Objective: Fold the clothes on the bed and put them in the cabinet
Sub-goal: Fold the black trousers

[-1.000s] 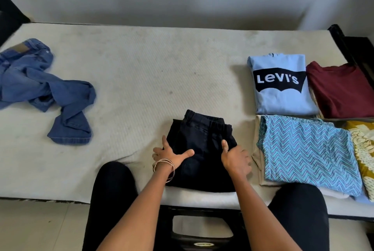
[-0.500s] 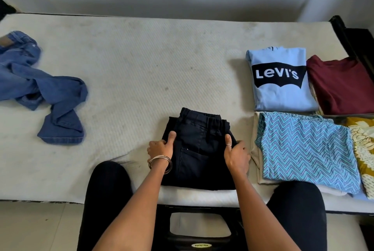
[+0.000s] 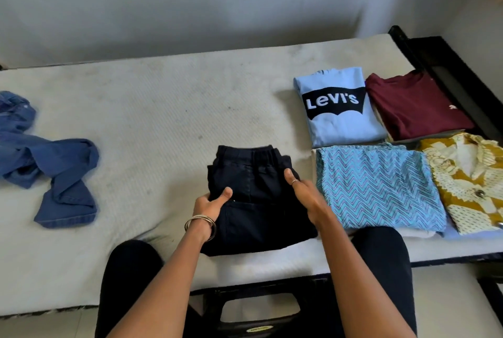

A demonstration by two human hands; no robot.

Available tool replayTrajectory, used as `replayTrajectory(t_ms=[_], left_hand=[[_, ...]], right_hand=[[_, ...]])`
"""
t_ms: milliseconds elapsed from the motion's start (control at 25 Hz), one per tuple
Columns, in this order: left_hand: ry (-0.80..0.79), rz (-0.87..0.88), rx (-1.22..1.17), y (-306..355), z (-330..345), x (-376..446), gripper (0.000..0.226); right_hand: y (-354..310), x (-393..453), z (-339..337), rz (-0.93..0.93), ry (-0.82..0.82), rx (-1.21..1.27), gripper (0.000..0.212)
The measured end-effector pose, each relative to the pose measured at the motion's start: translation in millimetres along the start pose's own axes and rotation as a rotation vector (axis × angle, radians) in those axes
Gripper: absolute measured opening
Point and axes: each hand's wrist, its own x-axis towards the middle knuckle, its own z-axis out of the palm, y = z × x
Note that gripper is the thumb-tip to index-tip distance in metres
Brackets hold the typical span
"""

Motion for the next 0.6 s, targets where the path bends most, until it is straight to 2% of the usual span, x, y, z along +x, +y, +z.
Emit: replayTrajectory(t_ms=[80,200,240,320,360,480,600], left_hand=[[-0.086,0.069,-0.097,25,19,-12,0.041],[-0.344,0.198,-0.125,68,71,-32,0.089],[-0.436,0.211,-0.134,80,92,-37,0.095],[-0.579,0.250,-0.134,102,140,-52,0.088],[-0.596,0.262,-0.119,110,164,-59,0.080],[-0.542,0.161,-0.049,109,234,-65,0.064],[-0.487,0.021,0.126,83,263,-52,0.064]], right_hand=[[-17,-6,-36,-0.128,0.027,0.007,0.061],[-39,-15,-114,-0.298,0.226,-0.012,0.058],[-41,-17,-144,-0.341,0.308,-0.027,0.061],[-40,-21,-204,-0.381,0.451,-0.060,0.068],[-37,-21,-230,-0.378,0.498,-0.085,0.069],[-20,-12,-280,-0.293,0.568,-0.208,0.051],[13,13,-292,-0.124,0.506,-0.380,0.051]])
